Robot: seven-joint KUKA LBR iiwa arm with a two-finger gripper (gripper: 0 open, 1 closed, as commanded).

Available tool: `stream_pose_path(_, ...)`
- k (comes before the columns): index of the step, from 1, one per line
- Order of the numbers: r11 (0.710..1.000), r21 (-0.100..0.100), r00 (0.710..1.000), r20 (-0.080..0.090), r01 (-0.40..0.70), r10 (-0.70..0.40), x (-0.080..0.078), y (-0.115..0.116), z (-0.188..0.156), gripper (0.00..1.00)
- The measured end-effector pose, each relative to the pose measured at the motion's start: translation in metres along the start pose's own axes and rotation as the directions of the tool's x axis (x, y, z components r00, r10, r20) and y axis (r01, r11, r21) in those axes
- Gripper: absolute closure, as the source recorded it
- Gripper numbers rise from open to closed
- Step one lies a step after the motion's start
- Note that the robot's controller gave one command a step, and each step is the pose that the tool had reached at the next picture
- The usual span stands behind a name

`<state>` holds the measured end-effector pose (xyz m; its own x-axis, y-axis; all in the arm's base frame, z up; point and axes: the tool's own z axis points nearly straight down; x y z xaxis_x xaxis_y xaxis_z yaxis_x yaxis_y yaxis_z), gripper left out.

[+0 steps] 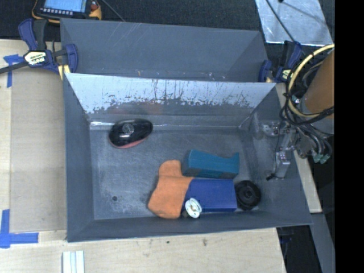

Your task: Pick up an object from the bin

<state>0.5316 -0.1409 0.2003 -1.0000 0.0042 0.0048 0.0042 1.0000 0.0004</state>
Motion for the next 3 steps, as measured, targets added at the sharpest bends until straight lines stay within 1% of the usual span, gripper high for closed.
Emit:
stream_pose_path(1, 1.0, 0.002, 1.0, 0.008, 0.003, -0.003, -0.002, 0.001, -0.005, 0.0)
stream_pose_path(2, 0.998, 0.004, 0.998, 0.014, 0.067, -0.067, -0.016, 0.017, 0.036, 0.0)
stream_pose_path(3, 0.98, 0.004, 0.98, 0.011, 0.198, -0.198, 0.009, 0.061, 0.105, 0.0)
